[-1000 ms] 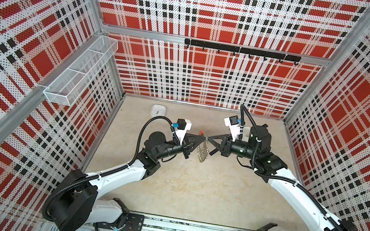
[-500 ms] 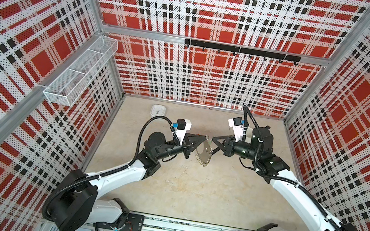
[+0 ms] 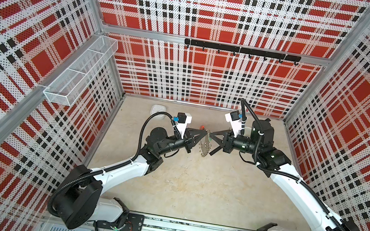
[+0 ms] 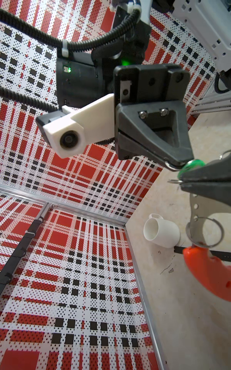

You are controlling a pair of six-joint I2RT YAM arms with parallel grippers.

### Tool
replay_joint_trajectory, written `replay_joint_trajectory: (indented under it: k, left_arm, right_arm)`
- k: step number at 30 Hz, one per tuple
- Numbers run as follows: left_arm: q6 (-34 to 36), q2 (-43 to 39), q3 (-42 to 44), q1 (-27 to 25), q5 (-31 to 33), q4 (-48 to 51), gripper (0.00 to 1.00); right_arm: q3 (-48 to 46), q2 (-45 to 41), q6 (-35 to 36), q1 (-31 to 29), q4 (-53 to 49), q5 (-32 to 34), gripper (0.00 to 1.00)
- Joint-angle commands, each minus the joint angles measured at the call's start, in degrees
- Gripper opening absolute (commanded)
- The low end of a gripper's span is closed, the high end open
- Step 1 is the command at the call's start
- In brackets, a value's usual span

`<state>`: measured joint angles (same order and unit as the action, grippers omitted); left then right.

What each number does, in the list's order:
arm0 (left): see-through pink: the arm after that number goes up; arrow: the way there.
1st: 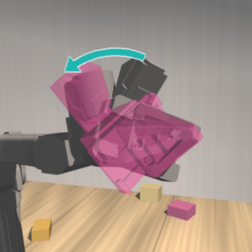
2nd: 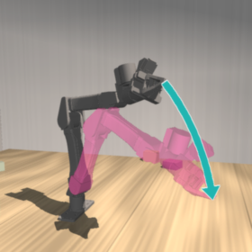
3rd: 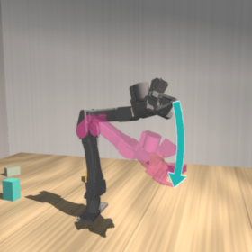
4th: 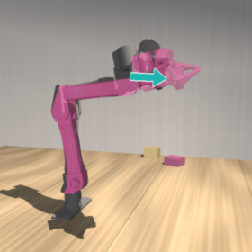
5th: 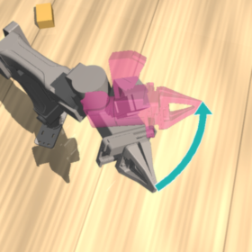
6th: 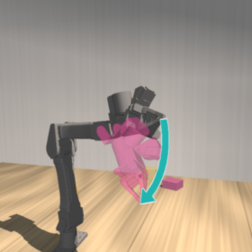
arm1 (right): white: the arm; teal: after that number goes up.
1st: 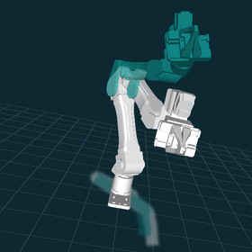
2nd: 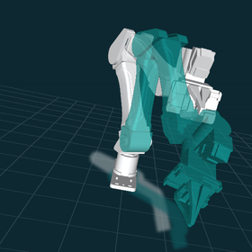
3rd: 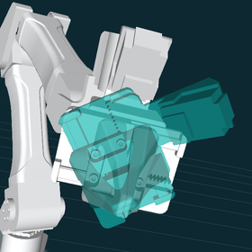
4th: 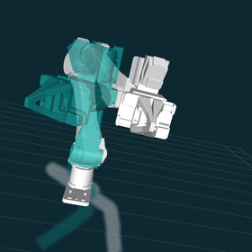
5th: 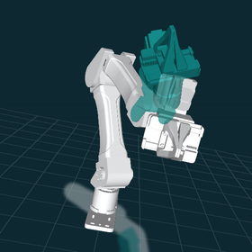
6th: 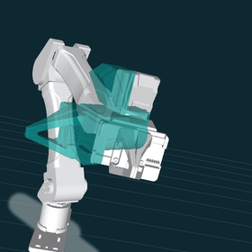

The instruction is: Put the keys on the keyring

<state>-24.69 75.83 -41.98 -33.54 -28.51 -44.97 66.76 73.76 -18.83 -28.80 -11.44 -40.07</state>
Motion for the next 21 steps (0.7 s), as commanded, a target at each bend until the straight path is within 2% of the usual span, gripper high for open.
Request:
replay_joint_trajectory:
  k: [1, 15, 21]
  left_arm:
    - [-0.1, 0.0, -1.9, -0.7, -1.1, -3.0, 0.00]
    - [2.7, -1.5, -0.7, -1.4, -1.5, -3.3, 0.00]
    - [10.0, -2.9, 0.9, -3.3, -1.0, -4.1, 0.00]
  right_arm:
    - [2.0, 0.9, 1.5, -0.6, -0.7, -0.7, 0.00]
    - [4.4, 3.6, -0.3, -0.7, -1.6, 2.5, 0.00]
    - [5.1, 4.9, -2.1, -0.7, -2.9, 4.6, 0.00]
